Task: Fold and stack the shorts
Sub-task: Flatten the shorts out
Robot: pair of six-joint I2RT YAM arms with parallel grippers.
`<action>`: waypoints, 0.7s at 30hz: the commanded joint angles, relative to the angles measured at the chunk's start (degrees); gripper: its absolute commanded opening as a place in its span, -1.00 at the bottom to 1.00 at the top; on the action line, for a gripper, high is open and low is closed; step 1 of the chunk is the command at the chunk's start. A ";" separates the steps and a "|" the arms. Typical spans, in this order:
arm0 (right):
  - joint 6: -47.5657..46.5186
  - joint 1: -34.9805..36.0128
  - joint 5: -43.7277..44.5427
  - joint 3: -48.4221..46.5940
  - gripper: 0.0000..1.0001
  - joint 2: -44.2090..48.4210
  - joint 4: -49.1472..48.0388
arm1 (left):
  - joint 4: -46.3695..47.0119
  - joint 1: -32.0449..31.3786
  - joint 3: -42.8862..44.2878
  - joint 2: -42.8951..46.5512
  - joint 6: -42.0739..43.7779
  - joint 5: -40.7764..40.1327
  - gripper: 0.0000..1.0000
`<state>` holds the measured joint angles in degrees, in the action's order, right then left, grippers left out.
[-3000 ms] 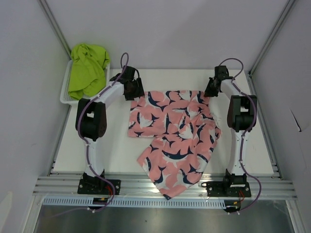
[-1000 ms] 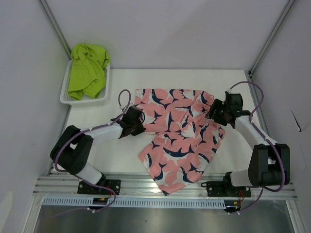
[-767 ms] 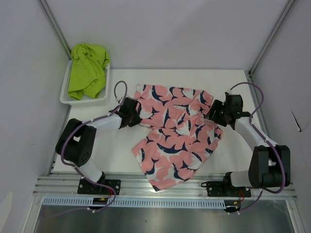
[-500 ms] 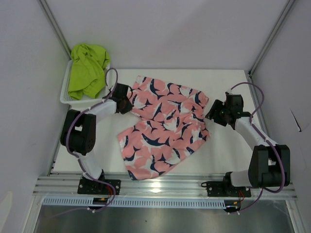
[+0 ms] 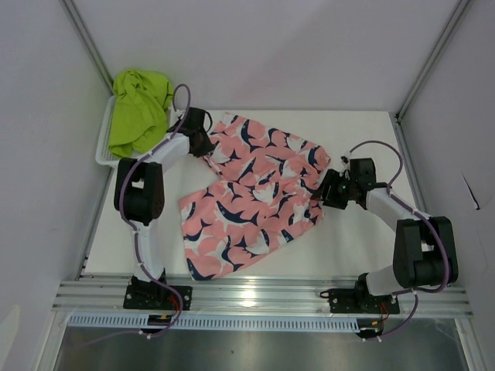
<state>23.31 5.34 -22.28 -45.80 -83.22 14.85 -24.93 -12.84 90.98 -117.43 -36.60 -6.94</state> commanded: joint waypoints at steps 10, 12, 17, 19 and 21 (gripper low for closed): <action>0.07 0.81 -9.62 5.55 0.14 -0.80 -6.50 | -0.12 -1.04 -9.92 13.88 2.76 6.23 0.36; -0.11 0.72 -8.66 6.51 0.14 0.33 -6.85 | -0.12 -5.15 -10.56 16.60 3.81 5.62 0.35; -0.19 0.63 -9.09 7.04 0.15 0.87 -7.56 | 2.24 -13.78 -8.99 16.71 3.91 7.01 0.34; -0.28 0.37 -8.74 7.04 0.15 0.95 -7.73 | 2.69 -16.59 -7.93 13.91 3.64 9.66 0.33; -0.28 -0.42 -9.53 7.22 0.15 1.31 -8.61 | 2.52 -18.70 -4.94 11.44 2.85 10.98 0.32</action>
<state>23.53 5.63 -30.55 -38.76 -83.77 8.69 -24.08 -30.11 82.41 -103.39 -33.98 0.69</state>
